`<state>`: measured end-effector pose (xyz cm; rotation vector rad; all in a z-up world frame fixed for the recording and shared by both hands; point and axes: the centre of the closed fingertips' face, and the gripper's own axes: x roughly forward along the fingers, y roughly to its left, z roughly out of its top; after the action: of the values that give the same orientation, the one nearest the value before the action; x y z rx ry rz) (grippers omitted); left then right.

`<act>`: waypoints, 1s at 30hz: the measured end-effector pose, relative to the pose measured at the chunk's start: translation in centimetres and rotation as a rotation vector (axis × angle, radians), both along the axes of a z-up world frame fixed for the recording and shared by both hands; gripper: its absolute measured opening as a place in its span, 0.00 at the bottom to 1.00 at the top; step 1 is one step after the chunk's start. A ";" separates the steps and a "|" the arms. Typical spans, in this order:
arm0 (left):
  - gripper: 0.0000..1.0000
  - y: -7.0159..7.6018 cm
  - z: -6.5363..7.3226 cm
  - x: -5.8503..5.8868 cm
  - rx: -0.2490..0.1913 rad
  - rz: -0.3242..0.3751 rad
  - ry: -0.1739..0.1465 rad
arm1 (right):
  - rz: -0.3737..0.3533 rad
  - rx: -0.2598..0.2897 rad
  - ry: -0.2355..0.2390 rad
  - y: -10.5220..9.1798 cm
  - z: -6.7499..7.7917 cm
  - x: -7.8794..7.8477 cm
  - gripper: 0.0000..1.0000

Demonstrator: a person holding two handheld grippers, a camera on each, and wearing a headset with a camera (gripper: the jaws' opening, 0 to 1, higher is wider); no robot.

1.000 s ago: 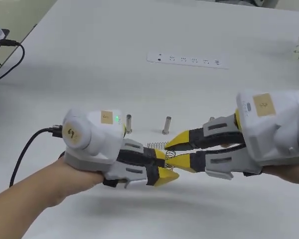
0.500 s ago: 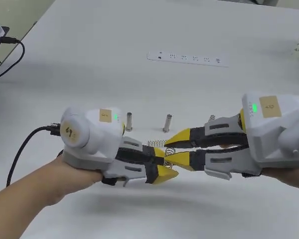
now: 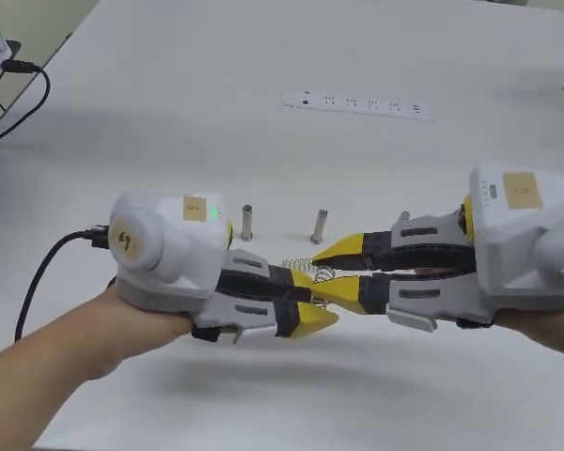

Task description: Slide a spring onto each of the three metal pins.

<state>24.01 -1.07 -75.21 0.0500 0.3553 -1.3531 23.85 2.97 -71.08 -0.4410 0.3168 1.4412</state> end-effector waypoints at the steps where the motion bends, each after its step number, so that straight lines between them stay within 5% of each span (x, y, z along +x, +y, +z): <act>1: 0.02 0.0 0.1 0.0 -0.002 0.002 -0.002 | -0.004 0.003 0.004 0.0 0.1 0.0 0.09; 8: 0.02 0.1 0.5 0.1 -0.007 0.009 -0.010 | -0.044 0.046 0.049 0.3 0.4 0.2 0.09; 13: 0.02 0.3 0.7 -0.1 -0.005 0.008 -0.011 | -0.033 0.082 0.034 0.5 0.5 -0.2 0.08; 17: 0.02 0.4 0.6 -0.4 0.001 0.009 -0.006 | 0.008 0.067 -0.025 0.7 0.6 -0.7 0.07; 30: 0.04 1.0 0.2 0.2 0.006 0.045 0.034 | -0.002 0.064 -0.042 0.5 1.0 -0.2 0.07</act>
<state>24.18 -0.05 -74.97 0.0235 0.3873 -1.3099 23.67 3.51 -70.13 -0.4179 0.2369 1.4343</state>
